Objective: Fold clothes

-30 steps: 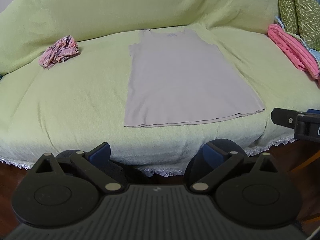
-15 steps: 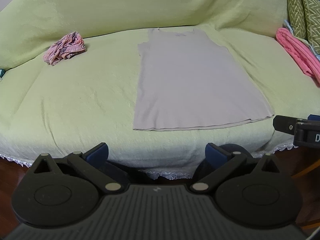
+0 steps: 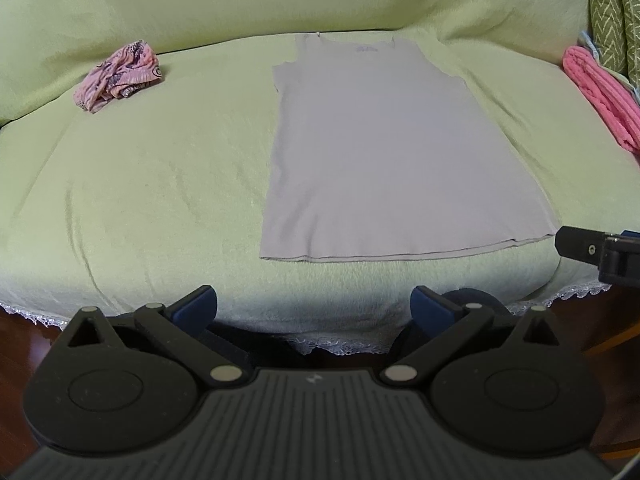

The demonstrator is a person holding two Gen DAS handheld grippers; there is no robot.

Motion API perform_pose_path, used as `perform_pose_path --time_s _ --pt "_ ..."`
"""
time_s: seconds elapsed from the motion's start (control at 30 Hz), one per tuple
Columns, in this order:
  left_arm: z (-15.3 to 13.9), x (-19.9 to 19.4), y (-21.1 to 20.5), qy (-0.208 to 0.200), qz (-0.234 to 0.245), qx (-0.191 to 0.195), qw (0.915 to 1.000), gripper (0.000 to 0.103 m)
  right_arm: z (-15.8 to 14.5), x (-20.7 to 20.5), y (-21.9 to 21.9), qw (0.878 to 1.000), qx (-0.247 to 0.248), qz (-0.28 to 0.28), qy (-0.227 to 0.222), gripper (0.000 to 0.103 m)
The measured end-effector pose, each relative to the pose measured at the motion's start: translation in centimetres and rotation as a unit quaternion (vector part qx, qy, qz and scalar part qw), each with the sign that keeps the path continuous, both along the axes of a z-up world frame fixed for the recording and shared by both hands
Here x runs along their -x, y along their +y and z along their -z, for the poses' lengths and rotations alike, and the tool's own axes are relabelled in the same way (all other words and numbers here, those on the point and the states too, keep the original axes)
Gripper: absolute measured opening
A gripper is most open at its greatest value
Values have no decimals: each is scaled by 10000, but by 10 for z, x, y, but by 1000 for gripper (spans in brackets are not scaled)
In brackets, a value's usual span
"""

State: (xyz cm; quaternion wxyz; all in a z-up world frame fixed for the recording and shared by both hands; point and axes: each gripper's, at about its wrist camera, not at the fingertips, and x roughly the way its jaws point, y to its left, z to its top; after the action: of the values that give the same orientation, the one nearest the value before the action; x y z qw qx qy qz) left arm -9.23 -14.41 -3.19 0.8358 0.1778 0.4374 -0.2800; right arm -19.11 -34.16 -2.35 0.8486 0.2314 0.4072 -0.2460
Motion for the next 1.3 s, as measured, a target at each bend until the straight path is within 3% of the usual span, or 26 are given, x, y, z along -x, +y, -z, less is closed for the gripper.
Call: perform_pose_path --time_s 0.53,0.83,1.1,1.2,1.27,1.3 --pt "20 -31 -32 272 60 -179 9995 102 27 -28 -32 9994 -261 37 216 101" --pt "31 -69 -69 313 512 -156 9981 102 43 -48 -78 9991 -402 96 40 101" --pt "23 -153 -111 -51 1426 179 9896 101 48 -89 -154 9922 -505 -425 -1054 101" --pt "21 -200 -126 -107 1833 389 9822 98 58 -117 -188 9902 -583 -588 -1124 100" --pt "24 -236 -140 -106 2034 475 9779 93 66 -138 -214 9882 -641 -747 -1177 98" --pt "25 -254 -147 -113 2124 503 9758 83 70 -149 -227 9870 -649 -849 -1204 96"
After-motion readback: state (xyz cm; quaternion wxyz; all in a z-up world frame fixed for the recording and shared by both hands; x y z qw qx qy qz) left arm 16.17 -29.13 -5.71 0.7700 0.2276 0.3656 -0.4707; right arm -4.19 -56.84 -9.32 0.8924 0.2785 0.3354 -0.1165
